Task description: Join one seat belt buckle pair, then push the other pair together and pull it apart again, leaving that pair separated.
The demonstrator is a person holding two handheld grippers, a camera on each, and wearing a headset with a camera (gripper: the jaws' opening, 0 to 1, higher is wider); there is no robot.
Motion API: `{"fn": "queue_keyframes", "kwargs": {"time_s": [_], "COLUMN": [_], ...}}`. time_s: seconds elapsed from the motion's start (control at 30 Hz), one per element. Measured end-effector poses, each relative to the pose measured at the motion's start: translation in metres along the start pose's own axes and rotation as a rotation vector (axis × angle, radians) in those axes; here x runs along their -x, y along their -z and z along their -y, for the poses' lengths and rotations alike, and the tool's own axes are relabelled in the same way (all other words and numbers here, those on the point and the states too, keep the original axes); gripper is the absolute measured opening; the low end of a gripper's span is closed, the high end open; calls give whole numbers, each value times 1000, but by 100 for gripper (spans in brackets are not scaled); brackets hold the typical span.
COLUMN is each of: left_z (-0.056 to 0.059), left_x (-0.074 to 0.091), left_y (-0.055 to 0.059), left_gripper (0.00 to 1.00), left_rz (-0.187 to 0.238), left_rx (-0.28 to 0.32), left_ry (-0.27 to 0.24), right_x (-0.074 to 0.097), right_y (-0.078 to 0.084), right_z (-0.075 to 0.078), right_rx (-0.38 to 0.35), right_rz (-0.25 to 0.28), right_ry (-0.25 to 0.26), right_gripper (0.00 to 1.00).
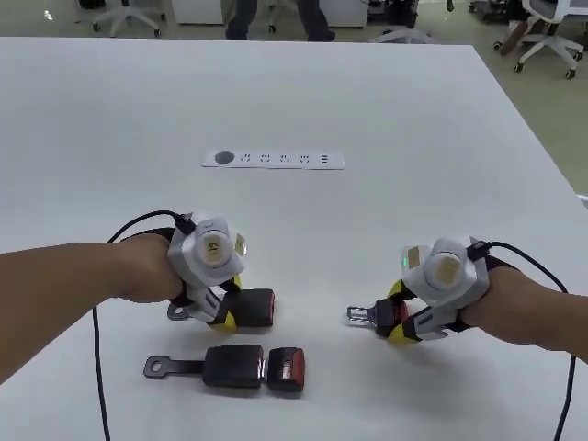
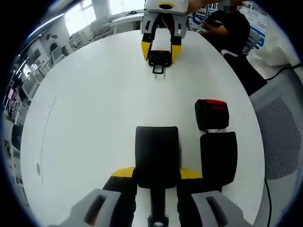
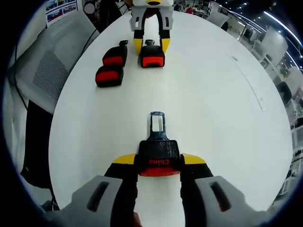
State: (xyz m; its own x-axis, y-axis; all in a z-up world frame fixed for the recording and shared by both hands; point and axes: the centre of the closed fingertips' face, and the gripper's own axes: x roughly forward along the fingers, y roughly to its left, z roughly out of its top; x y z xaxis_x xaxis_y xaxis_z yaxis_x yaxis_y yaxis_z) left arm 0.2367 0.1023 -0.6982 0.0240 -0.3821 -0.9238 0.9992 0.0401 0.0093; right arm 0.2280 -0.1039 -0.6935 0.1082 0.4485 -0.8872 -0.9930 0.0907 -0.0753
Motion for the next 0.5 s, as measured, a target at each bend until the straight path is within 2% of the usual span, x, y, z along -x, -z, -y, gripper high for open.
{"fn": "queue_keyframes", "kwargs": {"time_s": [0.23,0.33,0.4,0.43,0.5], "left_z": [-3,-3,0,2,4], "left_x": [1,3,6,9,16], "left_y": [-1,-3,-1,3,2], "left_gripper": [33,36,40,43,47], "left_rz": [-25,-24,-32,-36,-9], "left_rx": [-16,-44,-51,-41,1], "left_ry": [-14,-43,-54,-58,-73], "right_x": [0,3,7,9,19], "right_y": [1,2,3,2,-4], "right_z": [2,8,6,6,4], "right_rx": [-11,-37,-53,-58,-94], "right_rz": [-8,-4,0,4,30], "right_ry": [28,86,110,120,145], "right_gripper": [34,40,44,44,46]}}
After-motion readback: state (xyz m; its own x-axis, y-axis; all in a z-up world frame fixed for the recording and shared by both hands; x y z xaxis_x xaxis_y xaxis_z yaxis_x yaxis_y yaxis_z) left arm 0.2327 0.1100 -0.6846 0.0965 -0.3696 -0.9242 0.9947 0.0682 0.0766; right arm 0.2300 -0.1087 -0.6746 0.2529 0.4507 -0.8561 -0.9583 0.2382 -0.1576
